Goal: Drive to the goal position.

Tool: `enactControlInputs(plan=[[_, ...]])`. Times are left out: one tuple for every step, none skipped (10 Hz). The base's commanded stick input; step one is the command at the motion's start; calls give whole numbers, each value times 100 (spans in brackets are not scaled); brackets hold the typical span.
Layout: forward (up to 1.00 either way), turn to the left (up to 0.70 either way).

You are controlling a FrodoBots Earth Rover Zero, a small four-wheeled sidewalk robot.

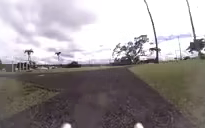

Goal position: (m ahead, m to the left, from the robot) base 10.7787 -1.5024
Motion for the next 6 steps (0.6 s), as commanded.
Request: enactControlInputs(plan=[[70, 0], [70, 0], [70, 0], [70, 0], [70, 0], [70, 0]])
